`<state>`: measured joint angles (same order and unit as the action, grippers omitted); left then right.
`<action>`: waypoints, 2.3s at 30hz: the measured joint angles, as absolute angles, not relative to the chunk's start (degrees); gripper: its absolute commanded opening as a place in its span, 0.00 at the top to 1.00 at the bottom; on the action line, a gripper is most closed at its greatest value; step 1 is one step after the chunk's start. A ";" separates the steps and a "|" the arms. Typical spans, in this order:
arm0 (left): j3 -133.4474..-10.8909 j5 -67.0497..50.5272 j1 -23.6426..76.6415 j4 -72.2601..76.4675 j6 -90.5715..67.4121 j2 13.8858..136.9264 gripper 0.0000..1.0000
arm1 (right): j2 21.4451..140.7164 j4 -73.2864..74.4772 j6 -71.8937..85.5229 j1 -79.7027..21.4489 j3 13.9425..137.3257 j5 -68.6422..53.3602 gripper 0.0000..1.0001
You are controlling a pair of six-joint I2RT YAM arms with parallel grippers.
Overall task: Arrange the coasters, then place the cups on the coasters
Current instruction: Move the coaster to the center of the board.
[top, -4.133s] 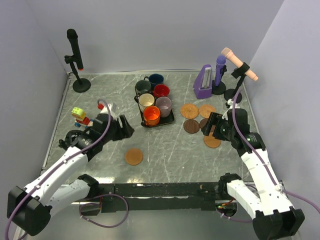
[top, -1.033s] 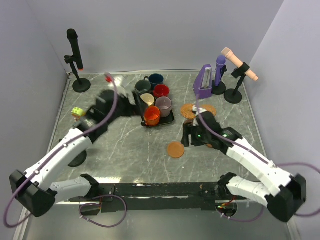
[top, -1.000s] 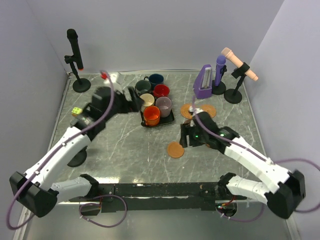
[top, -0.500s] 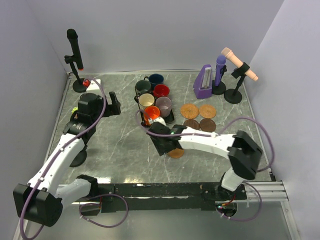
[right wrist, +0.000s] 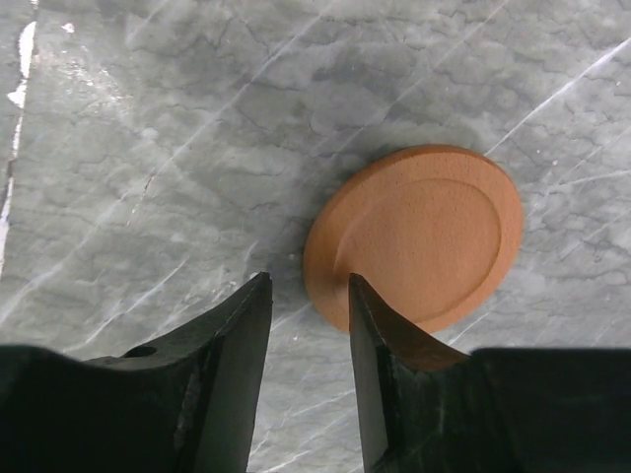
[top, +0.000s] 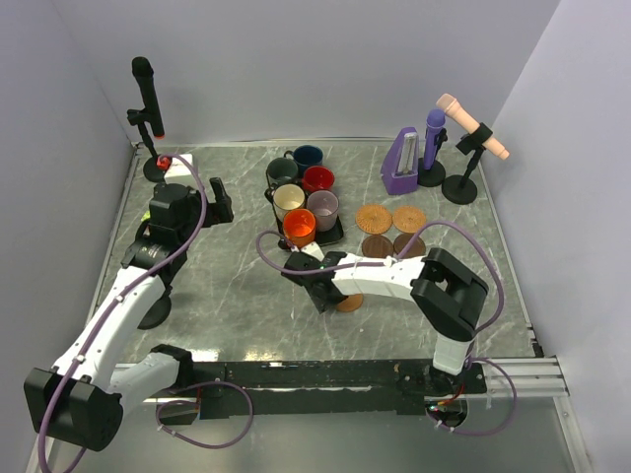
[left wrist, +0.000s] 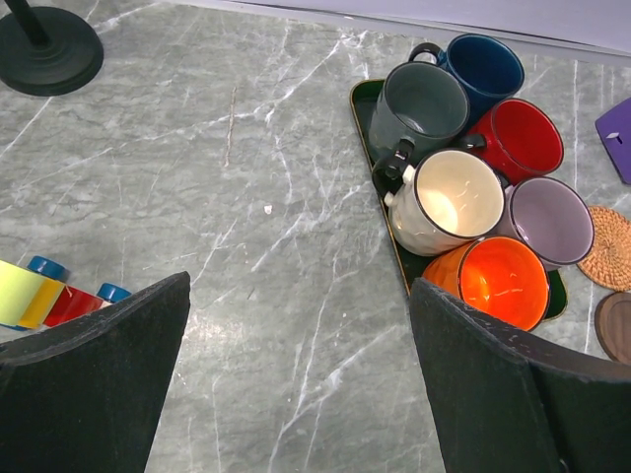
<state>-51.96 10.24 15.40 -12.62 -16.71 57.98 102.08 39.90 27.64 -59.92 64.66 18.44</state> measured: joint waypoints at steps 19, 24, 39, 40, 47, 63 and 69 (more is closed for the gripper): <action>-51.96 9.89 15.40 -12.62 -16.80 57.98 0.03 | 103.28 39.90 30.02 -59.75 63.68 25.17 0.88; -51.96 9.80 15.40 -12.62 -16.82 57.98 0.03 | 102.43 39.18 29.54 -58.22 61.87 27.49 0.94; -51.96 9.78 15.40 -12.62 -16.80 58.00 0.03 | 100.38 38.09 26.85 -49.17 59.46 26.76 0.96; -51.96 9.78 15.40 -12.62 -16.80 58.02 0.03 | 100.36 38.09 26.68 -48.88 59.46 26.52 0.96; -51.96 9.78 15.40 -12.62 -16.80 58.24 0.04 | 100.36 38.24 26.04 -47.57 59.79 25.23 0.97; -51.96 9.78 15.40 -12.62 -16.80 58.70 0.03 | 100.29 38.33 26.13 -45.06 60.03 23.90 0.97; -51.96 9.76 15.40 -12.62 -16.80 58.70 0.03 | 100.20 38.37 26.59 -44.10 60.03 23.92 0.98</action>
<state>-51.96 9.76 15.40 -12.62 -16.80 58.70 100.20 38.37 26.59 -44.10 60.03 23.92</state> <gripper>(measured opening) 0.967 0.188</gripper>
